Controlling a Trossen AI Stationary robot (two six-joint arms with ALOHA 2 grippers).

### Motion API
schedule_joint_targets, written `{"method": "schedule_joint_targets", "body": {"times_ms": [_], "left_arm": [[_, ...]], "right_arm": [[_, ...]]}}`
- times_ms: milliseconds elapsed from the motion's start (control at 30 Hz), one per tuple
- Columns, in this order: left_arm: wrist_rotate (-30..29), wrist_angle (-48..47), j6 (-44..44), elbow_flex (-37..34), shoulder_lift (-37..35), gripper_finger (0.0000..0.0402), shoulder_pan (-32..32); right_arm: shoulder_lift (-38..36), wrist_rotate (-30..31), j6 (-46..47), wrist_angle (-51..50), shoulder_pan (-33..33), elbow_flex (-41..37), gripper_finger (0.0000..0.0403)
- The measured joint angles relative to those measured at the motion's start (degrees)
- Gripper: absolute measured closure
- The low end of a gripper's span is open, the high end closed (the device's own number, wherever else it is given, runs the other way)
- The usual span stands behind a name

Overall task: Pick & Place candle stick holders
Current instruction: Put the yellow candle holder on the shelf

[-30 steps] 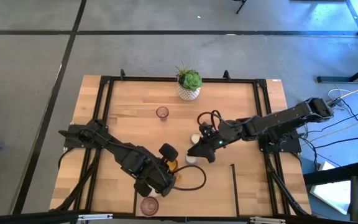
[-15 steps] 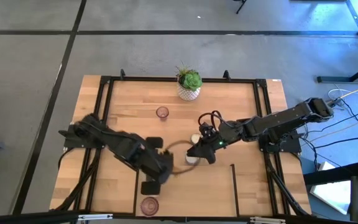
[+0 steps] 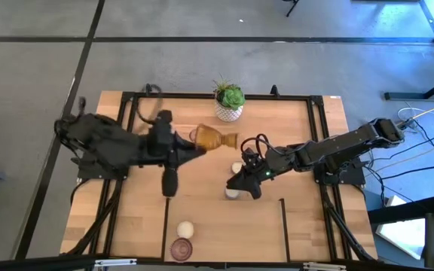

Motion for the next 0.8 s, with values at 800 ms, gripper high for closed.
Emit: {"method": "schedule_joint_targets", "body": {"times_ms": [800], "left_arm": [[30.9,75.8,9.4,-48.1,-9.5,0.0386,10.3]], "right_arm": [[0.0,-1.5,2.4,0.1,1.2,0.0,0.0265]]}}
